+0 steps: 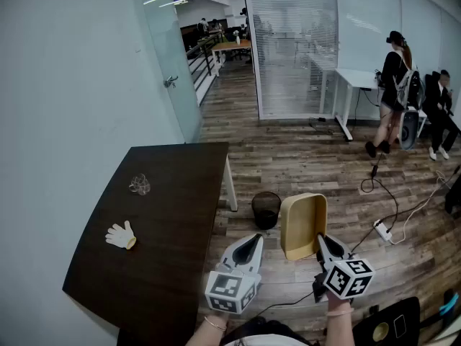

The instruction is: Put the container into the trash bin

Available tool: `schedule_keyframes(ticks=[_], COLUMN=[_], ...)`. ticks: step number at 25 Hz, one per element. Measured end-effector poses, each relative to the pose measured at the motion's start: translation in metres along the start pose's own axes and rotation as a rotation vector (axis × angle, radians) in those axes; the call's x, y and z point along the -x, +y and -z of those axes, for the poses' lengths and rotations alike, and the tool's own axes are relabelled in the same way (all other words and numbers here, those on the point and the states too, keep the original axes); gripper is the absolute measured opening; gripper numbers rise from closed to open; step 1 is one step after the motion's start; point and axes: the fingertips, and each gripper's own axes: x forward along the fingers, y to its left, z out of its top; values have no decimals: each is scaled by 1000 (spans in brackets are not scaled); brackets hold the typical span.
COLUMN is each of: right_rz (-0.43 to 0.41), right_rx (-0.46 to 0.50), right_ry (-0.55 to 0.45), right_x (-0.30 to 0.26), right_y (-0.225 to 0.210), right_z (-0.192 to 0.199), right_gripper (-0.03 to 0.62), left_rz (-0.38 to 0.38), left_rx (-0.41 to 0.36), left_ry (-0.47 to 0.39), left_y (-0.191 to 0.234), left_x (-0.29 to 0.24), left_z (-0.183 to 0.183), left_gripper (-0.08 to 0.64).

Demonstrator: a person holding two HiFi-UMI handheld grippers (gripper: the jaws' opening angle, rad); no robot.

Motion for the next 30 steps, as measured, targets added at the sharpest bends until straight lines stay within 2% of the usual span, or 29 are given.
schedule_keyframes(ticks=[16,30], right_rz=[-16,1], right_rx=[11,-1], right_ry=[18,-17], right_x=[6,-38], right_y=[-26,-64], right_z=[5,-6], right_gripper=[15,15], left_rz=[12,-58], left_rx=[33,53], left_ry=[15,14], left_y=[-27,-10], left_x=[-18,-63], left_z=[14,18], left_gripper=[18,18])
